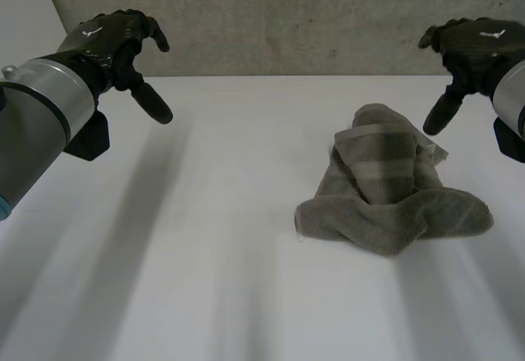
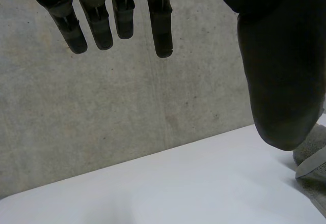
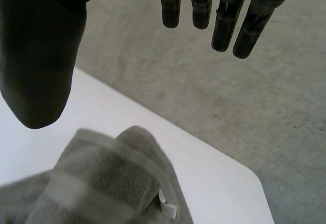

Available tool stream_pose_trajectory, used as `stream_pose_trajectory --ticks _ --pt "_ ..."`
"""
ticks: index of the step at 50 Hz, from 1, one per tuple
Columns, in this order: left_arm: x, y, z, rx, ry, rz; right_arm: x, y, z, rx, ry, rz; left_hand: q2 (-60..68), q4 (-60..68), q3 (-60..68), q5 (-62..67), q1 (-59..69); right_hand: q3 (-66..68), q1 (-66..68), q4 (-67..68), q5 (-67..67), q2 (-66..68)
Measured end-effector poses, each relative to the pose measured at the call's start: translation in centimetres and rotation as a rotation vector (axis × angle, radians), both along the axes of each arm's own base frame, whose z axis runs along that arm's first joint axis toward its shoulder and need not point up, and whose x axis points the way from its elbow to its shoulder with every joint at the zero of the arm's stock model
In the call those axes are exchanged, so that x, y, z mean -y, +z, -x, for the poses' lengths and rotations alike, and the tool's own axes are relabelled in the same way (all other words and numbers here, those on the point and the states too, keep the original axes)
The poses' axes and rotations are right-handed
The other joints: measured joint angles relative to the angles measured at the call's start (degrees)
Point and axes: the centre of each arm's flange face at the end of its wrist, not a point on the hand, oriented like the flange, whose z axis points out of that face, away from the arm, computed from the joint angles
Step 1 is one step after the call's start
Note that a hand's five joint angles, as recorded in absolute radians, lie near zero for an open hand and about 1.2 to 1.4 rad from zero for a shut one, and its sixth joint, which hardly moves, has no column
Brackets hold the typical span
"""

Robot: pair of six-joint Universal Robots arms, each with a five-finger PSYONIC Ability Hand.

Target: Fold the towel.

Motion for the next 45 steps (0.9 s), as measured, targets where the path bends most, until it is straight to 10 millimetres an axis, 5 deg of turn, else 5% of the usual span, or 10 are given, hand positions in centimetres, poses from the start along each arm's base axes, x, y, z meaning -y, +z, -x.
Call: stream_pose_trajectory --ticks 8,24,29,32,38,45 --pt "0.2 -0.6 0.2 -0.02 -0.009 0.008 -0.7 -3.0 -0.8 -0.233 0.166 -0.078 0.0 0.0 0.0 0.0 0.02 0.0 0.0 0.0 0.0 0.0" --pt "1.3 -3.7 1.7 0.002 -0.038 -0.005 1.4 -14.4 -1.5 -0.496 0.28 -0.348 0.0 0.0 0.0 0.0 0.0 0.77 1.44 0.39 1.45 1.25" --pt "1.7 -4.9 2.0 0.013 -0.041 -0.027 2.4 -16.9 -1.5 -0.563 0.242 -0.346 0.0 0.0 0.0 0.0 0.0 39.89 39.94 39.38 40.42 41.18" --pt "2.0 -5.0 2.1 0.012 -0.041 -0.025 2.9 -17.2 -1.8 -0.579 0.228 -0.305 0.0 0.0 0.0 0.0 0.02 59.5 59.29 60.16 61.37 59.57" --pt "2.3 -4.5 1.9 0.002 -0.031 -0.005 1.1 -15.3 -5.1 -0.527 0.294 -0.172 0.0 0.0 0.0 0.0 0.0 60.13 59.74 61.47 61.78 59.57" --pt "2.7 -3.7 1.2 -0.008 -0.01 0.018 -5.3 -11.9 -12.4 -0.263 0.473 -0.011 0.0 0.0 0.0 0.0 0.0 61.22 59.81 61.47 61.78 59.69"
